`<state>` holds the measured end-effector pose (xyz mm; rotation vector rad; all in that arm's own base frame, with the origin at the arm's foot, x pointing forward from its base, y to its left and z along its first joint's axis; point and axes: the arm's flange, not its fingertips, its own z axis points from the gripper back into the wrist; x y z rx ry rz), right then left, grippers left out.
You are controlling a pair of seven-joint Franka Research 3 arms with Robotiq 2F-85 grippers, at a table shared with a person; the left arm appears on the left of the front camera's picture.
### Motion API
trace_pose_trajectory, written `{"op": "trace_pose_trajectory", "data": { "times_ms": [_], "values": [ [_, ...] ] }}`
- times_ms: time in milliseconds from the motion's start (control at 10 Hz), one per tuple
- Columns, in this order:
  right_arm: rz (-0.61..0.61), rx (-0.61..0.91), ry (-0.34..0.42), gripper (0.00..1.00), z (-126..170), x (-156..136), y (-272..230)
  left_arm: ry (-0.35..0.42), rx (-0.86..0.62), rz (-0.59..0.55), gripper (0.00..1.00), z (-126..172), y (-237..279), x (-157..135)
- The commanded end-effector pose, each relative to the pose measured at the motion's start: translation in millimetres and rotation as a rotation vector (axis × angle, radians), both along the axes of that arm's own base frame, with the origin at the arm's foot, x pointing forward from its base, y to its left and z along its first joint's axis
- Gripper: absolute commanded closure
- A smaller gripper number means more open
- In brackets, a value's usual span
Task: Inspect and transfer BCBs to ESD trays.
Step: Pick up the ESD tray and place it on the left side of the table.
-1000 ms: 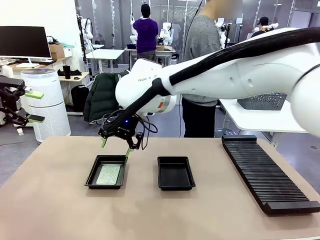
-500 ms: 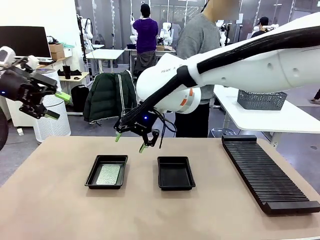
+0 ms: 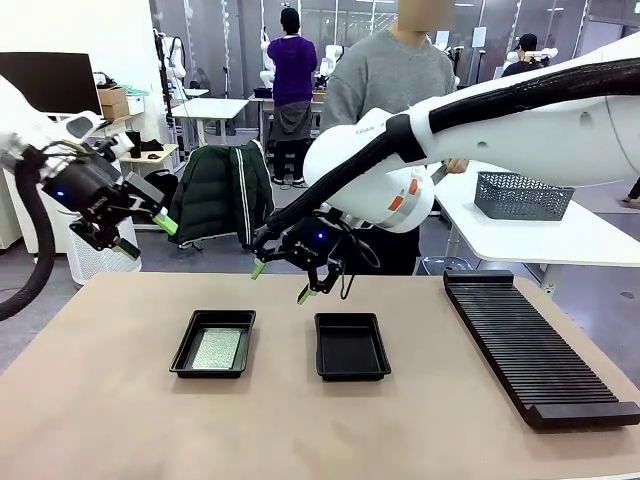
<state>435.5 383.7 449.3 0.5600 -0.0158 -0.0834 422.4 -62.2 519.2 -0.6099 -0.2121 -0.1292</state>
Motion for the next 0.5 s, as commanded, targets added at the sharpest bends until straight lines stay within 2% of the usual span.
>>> {"op": "trace_pose_trajectory", "data": {
  "times_ms": [0, 400],
  "values": [
    [0.025, 0.065, -0.021, 0.00, -7, -9, -15, 0.049, 0.115, 0.036, 0.00, -11, -19, 11],
    [0.045, 0.086, -0.025, 0.00, -6, -6, -18, 0.073, 0.285, 0.039, 0.00, -38, -53, 14]
  ]
}}
